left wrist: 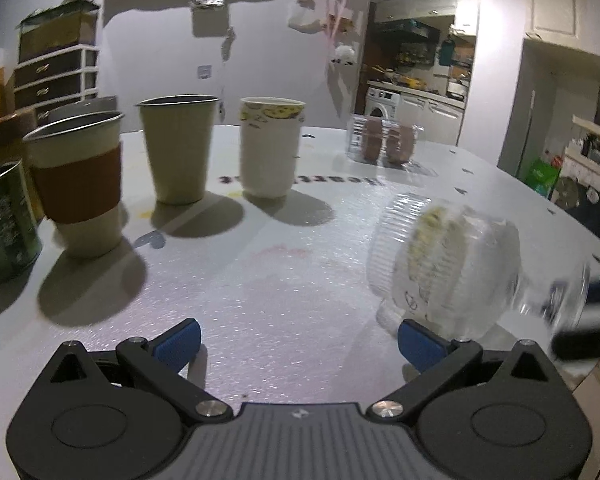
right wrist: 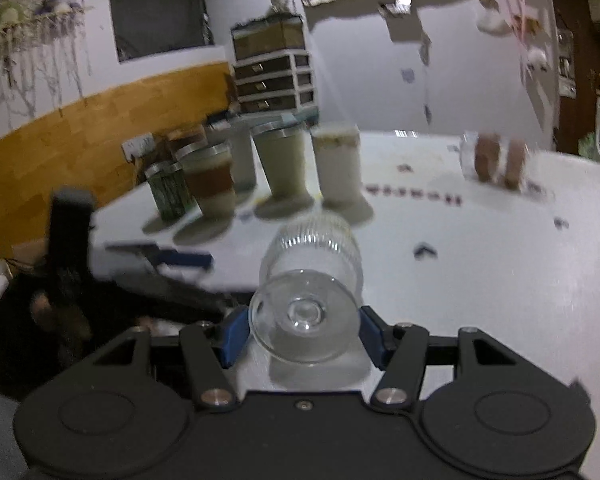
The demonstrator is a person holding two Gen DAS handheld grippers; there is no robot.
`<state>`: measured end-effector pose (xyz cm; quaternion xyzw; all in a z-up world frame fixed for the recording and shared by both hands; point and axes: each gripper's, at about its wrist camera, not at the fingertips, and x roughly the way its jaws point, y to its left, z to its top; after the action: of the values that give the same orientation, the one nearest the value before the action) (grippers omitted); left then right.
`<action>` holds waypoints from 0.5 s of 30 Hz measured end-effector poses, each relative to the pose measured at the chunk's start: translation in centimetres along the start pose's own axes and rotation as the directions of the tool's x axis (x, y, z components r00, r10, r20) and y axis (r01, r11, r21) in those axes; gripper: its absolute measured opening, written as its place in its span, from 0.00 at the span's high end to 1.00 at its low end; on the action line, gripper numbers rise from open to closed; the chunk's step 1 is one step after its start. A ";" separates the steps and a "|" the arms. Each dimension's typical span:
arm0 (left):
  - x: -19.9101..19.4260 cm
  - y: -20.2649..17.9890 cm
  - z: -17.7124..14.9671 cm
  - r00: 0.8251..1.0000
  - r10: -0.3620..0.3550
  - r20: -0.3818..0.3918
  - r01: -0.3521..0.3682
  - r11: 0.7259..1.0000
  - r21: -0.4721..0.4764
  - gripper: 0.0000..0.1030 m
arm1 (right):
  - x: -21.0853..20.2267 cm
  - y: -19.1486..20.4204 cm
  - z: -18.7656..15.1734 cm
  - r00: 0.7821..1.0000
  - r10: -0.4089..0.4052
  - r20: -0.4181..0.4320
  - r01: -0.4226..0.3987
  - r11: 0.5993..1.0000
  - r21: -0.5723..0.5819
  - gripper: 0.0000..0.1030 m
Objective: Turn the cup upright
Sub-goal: 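Lift the glass with the right tool and tilt it toward the left tool, then grasp the glass bowl with the left tool while the right tool holds the stem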
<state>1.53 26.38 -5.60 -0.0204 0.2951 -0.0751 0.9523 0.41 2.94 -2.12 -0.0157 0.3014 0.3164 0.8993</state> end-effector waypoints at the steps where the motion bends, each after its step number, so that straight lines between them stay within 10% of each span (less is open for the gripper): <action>1: -0.1 0.2 0.0 1.000 0.003 0.003 -0.003 1.000 -0.010 0.01 | 0.5 0.0 -0.3 1.000 -0.005 -0.016 0.005 1.000 0.005 0.42; 8: -0.9 0.8 1.0 0.999 -0.016 0.043 0.018 0.998 -0.059 0.06 | 1.6 0.3 -1.7 0.999 -0.031 0.023 0.031 0.999 0.026 0.42; 15: 0.1 1.9 3.7 0.964 -0.265 0.035 0.264 0.923 -0.280 0.07 | 1.6 0.0 -2.0 0.999 -0.020 0.027 0.019 0.999 0.046 0.42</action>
<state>3.93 28.23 -2.76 -0.1951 0.2988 -0.1599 0.9204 0.32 3.36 -4.62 0.0062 0.2960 0.3008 0.9065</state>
